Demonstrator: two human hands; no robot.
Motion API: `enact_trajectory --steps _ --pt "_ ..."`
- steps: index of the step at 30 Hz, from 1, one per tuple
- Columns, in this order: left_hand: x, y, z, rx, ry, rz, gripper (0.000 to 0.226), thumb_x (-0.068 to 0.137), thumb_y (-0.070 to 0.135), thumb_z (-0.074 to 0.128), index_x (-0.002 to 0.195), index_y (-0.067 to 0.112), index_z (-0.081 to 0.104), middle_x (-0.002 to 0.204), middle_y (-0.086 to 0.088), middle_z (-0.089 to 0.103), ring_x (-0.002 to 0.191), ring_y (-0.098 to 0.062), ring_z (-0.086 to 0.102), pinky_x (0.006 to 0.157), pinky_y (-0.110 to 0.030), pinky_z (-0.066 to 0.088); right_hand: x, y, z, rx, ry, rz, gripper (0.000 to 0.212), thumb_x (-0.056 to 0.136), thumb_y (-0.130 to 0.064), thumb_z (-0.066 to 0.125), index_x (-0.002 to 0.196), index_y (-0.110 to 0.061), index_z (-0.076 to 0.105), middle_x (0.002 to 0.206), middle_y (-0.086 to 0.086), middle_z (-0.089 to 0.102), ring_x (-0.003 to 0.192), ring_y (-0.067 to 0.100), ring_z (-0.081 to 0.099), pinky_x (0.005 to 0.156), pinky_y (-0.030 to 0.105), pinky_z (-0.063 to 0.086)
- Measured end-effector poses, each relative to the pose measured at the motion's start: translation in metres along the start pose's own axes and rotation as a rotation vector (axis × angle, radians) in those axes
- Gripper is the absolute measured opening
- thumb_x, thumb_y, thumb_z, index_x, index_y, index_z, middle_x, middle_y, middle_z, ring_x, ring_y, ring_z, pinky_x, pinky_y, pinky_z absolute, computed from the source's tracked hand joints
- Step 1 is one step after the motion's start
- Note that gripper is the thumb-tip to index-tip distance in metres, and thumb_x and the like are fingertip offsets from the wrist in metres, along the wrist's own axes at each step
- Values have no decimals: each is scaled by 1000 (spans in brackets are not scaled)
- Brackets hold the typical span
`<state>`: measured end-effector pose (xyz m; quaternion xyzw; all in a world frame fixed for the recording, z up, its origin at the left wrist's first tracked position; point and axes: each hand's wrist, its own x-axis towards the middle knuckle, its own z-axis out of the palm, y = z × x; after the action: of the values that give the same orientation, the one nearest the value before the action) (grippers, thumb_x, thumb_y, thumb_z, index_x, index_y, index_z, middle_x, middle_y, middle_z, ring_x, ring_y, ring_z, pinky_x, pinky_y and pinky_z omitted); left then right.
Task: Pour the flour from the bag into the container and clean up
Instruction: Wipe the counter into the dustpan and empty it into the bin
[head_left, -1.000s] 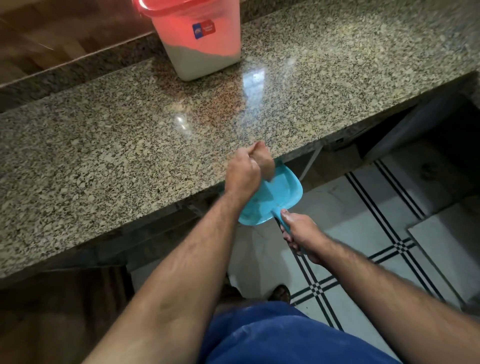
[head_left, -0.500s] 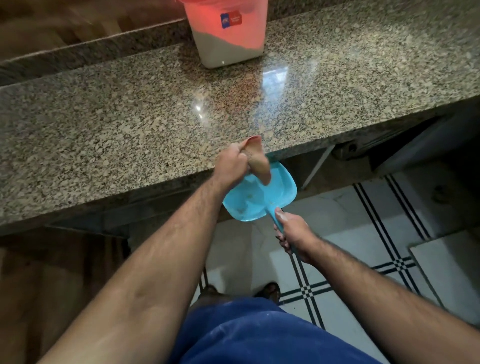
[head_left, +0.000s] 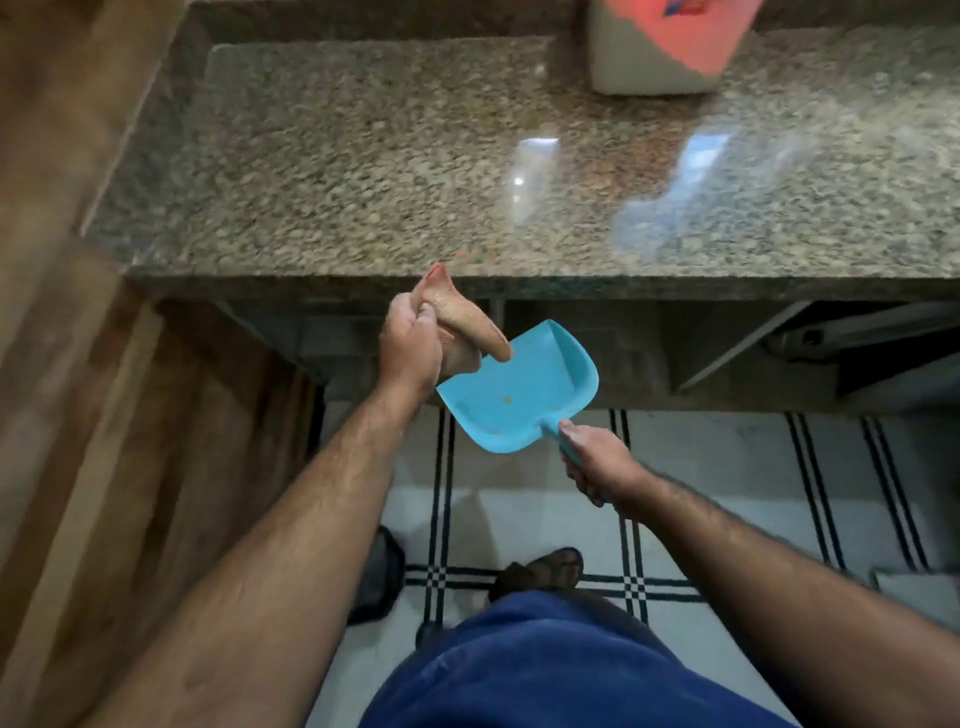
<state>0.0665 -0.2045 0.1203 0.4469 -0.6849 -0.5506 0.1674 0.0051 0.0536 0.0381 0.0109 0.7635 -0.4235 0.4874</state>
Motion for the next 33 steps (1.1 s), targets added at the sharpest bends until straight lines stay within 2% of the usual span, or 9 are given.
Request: enact_trajectory --steps 4,8,14,17,20,24,27,31,33 --pt "-37 -61 -100 -39 166 -116 24 111 16 42 115 12 66 102 5 71 103 -12 71 83 -21 51 -6 -2 75 -99 -110 61 46 110 -53 45 81 -18 52 57 -2 43 43 13 31 44 23 23" --pt "-66 -139 -202 -63 292 -312 34 107 21 45 132 8 62 125 -6 69 120 -23 67 104 -35 51 -4 3 155 -247 -219 144 50 112 -53 43 74 -20 49 57 -1 40 44 12 29 45 22 19" --pt "-125 -244 -291 -3 445 -517 39 111 14 44 146 6 57 138 -11 64 129 -24 60 106 -27 42 30 38 268 -511 -301 175 54 111 -52 49 72 -15 51 54 5 42 35 14 34 41 18 24" --pt "-148 -308 -295 -20 518 -617 41 107 11 48 146 8 58 138 -15 67 128 -29 64 100 -29 48 64 64 321 -632 -362 245 56 113 -52 44 73 -14 53 53 5 44 38 16 34 46 19 24" --pt "-165 -368 -281 -47 576 -745 36 106 14 50 140 6 58 127 -19 69 113 -37 68 87 -39 52 100 95 370 -732 -417 285 50 113 -51 43 84 -13 57 58 5 47 36 14 38 40 17 31" --pt "-184 -435 -256 -137 714 -867 33 105 20 51 135 8 55 127 -18 69 110 -35 69 93 -48 59 143 136 429 -821 -413 387 44 112 -50 47 84 -17 54 47 -1 51 26 5 42 30 12 28" --pt "-194 -469 -245 -183 828 -921 33 109 23 50 139 9 50 119 -7 62 103 -27 64 91 -40 56 163 157 467 -892 -436 380 44 114 -46 46 82 -17 53 41 -6 50 27 3 40 30 12 26" --pt "-205 -499 -236 -297 911 -954 43 108 34 57 143 11 49 119 4 63 105 -22 70 82 -27 57 187 171 506 -999 -478 332 42 115 -41 43 82 -16 51 51 -2 47 28 5 36 32 13 23" --pt "-211 -503 -230 -287 953 -934 42 110 24 50 149 11 43 123 3 57 108 -20 65 90 -33 59 199 173 522 -958 -478 414 39 115 -39 40 86 -14 49 44 -3 42 29 6 33 35 10 22"
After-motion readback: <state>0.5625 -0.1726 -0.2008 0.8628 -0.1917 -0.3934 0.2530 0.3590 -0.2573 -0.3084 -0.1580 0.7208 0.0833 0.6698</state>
